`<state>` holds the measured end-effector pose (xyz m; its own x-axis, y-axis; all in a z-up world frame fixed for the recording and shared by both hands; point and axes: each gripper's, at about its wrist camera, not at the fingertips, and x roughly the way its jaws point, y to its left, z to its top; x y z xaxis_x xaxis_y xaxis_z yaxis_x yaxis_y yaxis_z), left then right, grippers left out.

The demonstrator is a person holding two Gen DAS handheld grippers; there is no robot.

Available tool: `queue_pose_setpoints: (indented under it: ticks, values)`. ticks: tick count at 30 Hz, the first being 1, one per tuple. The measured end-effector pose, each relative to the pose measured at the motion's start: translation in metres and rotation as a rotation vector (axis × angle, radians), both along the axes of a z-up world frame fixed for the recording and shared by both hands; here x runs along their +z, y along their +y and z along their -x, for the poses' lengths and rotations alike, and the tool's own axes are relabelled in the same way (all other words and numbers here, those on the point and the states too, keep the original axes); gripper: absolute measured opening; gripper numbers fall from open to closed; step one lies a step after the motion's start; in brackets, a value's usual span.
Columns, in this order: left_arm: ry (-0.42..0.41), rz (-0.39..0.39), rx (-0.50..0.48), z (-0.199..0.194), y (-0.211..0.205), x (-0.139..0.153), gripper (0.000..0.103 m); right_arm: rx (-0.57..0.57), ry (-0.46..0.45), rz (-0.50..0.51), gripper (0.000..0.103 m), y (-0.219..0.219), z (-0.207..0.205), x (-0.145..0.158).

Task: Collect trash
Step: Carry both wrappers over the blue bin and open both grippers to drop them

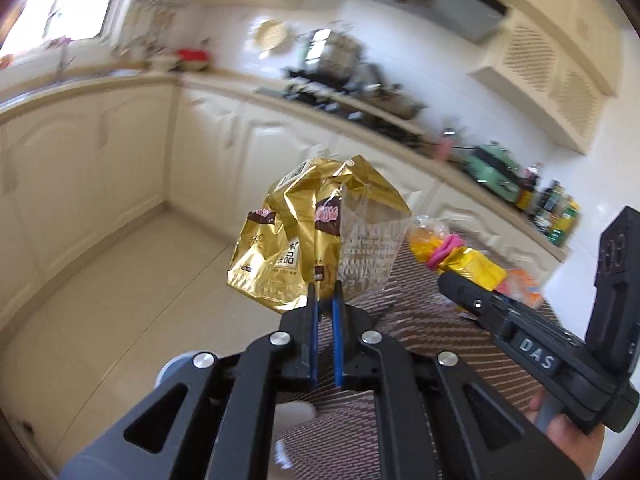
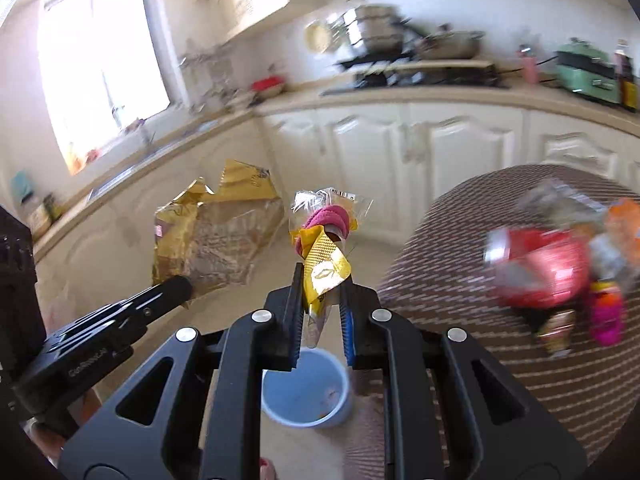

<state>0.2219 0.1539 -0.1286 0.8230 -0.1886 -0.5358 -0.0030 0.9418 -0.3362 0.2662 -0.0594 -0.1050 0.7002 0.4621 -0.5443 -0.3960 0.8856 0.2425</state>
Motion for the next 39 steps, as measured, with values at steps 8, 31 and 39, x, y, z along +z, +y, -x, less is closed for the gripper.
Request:
queue_pose_setpoints:
  ticks: [8, 31, 39]
  values:
    - [0.223, 0.07, 0.128, -0.025, 0.077, -0.099, 0.005, 0.107, 0.171, 0.089, 0.016, 0.079, -0.033, -0.089]
    - [0.597, 0.131, 0.102, -0.123, 0.117, -0.28, 0.027, 0.108, 0.411, 0.255, 0.016, 0.139, -0.098, -0.242]
    - [0.611, 0.134, 0.177, -0.112, 0.13, -0.288, 0.03, 0.131, 0.455, 0.257, 0.016, 0.16, -0.101, -0.261]
